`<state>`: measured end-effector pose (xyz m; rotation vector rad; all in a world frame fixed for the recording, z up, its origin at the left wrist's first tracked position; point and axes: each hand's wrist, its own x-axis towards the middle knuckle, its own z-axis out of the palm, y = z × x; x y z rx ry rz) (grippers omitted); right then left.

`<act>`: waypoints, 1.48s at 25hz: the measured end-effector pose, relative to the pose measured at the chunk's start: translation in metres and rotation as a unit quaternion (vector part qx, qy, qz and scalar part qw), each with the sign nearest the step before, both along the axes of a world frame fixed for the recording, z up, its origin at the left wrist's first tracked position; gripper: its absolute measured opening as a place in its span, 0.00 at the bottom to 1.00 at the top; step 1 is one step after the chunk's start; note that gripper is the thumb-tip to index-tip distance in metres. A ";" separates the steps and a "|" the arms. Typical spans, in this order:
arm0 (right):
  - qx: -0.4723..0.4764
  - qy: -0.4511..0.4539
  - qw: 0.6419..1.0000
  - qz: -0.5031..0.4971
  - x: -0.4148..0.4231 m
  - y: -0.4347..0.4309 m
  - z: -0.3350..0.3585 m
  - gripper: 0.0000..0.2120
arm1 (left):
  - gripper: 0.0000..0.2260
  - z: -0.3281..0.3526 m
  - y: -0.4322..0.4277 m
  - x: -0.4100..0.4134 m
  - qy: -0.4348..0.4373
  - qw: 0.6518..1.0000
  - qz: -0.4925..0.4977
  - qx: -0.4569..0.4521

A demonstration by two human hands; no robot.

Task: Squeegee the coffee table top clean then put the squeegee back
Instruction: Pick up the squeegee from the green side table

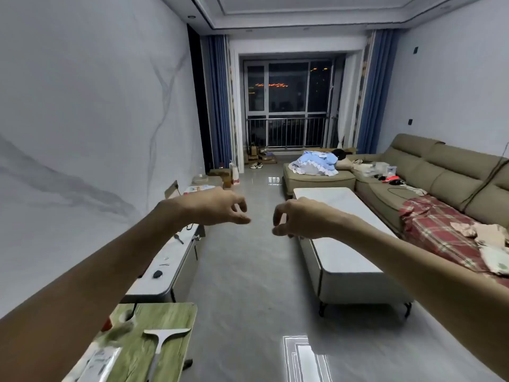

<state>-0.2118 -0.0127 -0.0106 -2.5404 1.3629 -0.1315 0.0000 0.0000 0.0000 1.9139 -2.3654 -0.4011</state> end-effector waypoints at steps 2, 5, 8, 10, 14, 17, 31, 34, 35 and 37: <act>0.019 0.011 1.000 0.021 0.023 -0.020 -0.020 0.12 | 0.20 -0.019 -0.013 0.020 0.005 1.000 0.016 0.024; 0.057 0.030 0.997 0.041 0.056 -0.062 -0.066 0.11 | 0.20 -0.070 -0.041 0.056 0.022 0.997 0.038 0.056; 0.085 0.044 0.993 0.073 0.092 -0.118 -0.119 0.11 | 0.20 -0.123 -0.076 0.090 0.036 0.993 0.082 0.082; 0.116 0.059 0.987 0.100 0.119 -0.156 -0.159 0.10 | 0.20 -0.162 -0.101 0.112 0.066 0.984 0.121 0.110; 0.190 0.076 0.970 0.134 0.170 -0.215 -0.226 0.10 | 0.19 -0.225 -0.136 0.151 0.125 0.960 0.195 0.159; 0.240 0.083 0.956 0.148 0.213 -0.250 -0.269 0.08 | 0.12 -0.276 -0.152 0.192 0.192 0.929 0.263 0.177; 0.406 0.050 0.910 0.072 0.420 -0.306 -0.556 0.08 | 0.08 -0.688 -0.167 0.396 0.274 0.753 0.544 0.250; 0.428 0.046 0.902 0.045 0.431 -0.308 -0.609 0.07 | 0.16 -0.747 -0.167 0.411 0.201 0.777 0.534 0.264; 0.435 0.048 0.898 0.042 0.431 -0.308 -0.621 0.07 | 0.18 -0.761 -0.169 0.415 0.183 0.784 0.524 0.278; 0.447 0.050 0.893 0.035 0.427 -0.311 -0.640 0.08 | 0.14 -0.783 -0.172 0.418 0.161 0.794 0.502 0.304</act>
